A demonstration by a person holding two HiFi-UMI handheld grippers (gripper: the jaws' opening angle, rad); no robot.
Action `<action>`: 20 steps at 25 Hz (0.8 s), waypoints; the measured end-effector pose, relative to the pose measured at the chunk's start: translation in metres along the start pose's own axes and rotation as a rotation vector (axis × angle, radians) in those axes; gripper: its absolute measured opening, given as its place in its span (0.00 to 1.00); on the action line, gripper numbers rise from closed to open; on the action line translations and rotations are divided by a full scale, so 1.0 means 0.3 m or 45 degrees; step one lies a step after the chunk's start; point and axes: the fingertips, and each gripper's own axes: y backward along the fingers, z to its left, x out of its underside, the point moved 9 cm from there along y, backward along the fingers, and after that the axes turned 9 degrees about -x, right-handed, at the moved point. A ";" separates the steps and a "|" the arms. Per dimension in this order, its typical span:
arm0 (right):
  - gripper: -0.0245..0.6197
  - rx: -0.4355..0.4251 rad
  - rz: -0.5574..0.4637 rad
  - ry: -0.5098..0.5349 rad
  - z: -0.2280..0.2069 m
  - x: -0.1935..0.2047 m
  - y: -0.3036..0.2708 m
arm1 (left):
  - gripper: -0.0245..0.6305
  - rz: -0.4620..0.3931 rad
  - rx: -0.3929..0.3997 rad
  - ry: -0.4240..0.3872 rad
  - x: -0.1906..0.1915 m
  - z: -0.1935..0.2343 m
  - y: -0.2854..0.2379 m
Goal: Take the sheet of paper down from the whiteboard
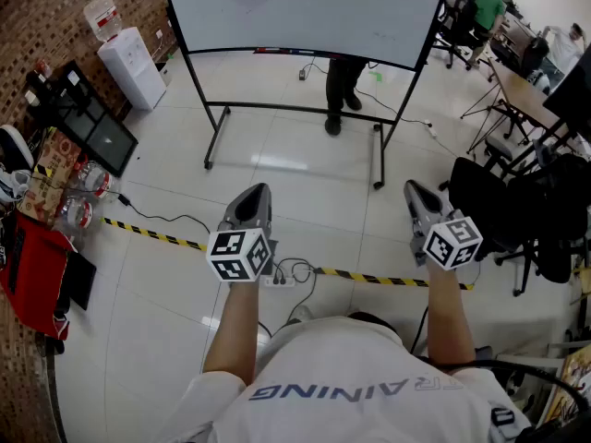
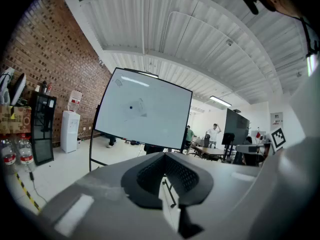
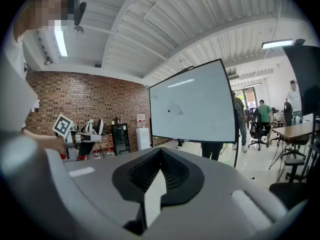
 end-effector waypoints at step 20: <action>0.05 -0.179 0.018 -0.048 -0.340 -0.042 -0.602 | 0.04 0.037 -0.163 0.005 -0.094 0.226 -0.454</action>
